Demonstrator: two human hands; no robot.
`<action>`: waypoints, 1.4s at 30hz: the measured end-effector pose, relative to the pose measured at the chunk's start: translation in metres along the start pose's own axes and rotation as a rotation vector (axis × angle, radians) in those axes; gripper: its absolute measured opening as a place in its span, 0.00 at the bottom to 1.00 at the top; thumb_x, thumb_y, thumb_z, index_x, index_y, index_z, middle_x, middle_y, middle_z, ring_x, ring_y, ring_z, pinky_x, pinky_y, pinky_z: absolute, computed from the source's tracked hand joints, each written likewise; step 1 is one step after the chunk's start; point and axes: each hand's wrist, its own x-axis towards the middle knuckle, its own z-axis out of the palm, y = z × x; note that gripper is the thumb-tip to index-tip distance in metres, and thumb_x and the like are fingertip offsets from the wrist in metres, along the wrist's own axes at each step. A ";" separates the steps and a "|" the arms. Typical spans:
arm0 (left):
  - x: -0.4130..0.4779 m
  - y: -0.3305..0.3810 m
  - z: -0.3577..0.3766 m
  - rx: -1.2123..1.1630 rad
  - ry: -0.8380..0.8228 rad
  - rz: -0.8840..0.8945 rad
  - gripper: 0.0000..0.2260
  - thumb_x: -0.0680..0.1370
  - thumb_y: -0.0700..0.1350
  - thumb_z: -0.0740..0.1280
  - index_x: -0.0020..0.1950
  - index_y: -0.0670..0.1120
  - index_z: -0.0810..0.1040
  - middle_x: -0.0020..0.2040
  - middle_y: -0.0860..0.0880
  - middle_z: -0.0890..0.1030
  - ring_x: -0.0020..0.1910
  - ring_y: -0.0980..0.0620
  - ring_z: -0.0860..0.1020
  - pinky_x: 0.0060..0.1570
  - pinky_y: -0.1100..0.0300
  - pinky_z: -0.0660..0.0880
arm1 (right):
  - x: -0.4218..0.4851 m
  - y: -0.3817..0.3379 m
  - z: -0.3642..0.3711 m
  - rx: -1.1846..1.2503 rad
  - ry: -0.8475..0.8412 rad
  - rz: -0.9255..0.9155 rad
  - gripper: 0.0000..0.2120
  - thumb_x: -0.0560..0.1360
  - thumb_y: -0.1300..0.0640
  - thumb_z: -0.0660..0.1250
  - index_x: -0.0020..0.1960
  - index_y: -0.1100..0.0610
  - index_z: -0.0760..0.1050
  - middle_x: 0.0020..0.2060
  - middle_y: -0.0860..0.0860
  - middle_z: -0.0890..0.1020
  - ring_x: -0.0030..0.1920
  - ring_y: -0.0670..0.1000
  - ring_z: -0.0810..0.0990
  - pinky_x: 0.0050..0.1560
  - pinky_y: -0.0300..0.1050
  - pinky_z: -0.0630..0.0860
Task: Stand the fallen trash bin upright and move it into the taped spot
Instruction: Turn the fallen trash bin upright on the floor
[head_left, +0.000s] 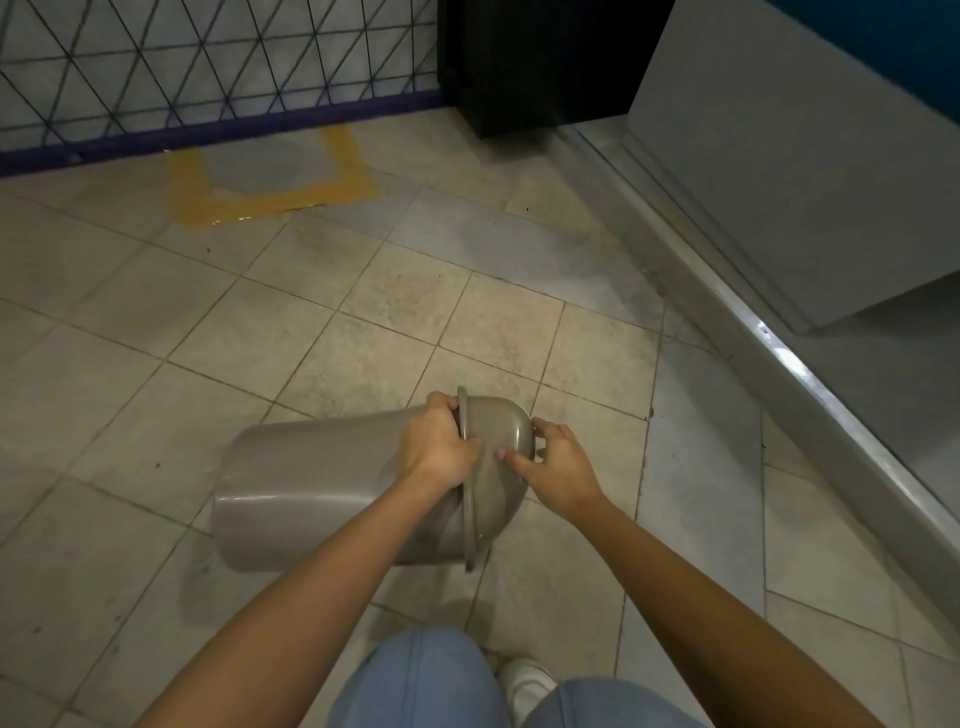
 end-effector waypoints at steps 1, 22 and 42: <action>-0.001 0.000 0.000 0.003 0.002 -0.002 0.19 0.70 0.44 0.69 0.60 0.45 0.70 0.46 0.43 0.82 0.47 0.43 0.79 0.44 0.56 0.73 | -0.001 0.000 0.000 -0.001 0.003 -0.003 0.36 0.70 0.45 0.70 0.72 0.58 0.62 0.66 0.55 0.69 0.63 0.57 0.73 0.62 0.52 0.73; -0.014 0.002 -0.049 -0.197 0.093 0.035 0.18 0.73 0.44 0.67 0.61 0.43 0.69 0.36 0.53 0.74 0.38 0.51 0.75 0.42 0.57 0.73 | -0.021 -0.050 -0.020 0.078 0.132 -0.217 0.35 0.68 0.41 0.70 0.70 0.53 0.63 0.65 0.51 0.67 0.66 0.51 0.67 0.61 0.43 0.66; -0.018 -0.010 -0.093 -0.573 0.052 0.058 0.13 0.76 0.43 0.63 0.59 0.45 0.71 0.40 0.47 0.78 0.38 0.51 0.77 0.39 0.57 0.73 | -0.014 -0.067 -0.051 0.139 0.311 -0.192 0.28 0.75 0.37 0.56 0.68 0.54 0.66 0.66 0.52 0.70 0.66 0.53 0.68 0.66 0.53 0.66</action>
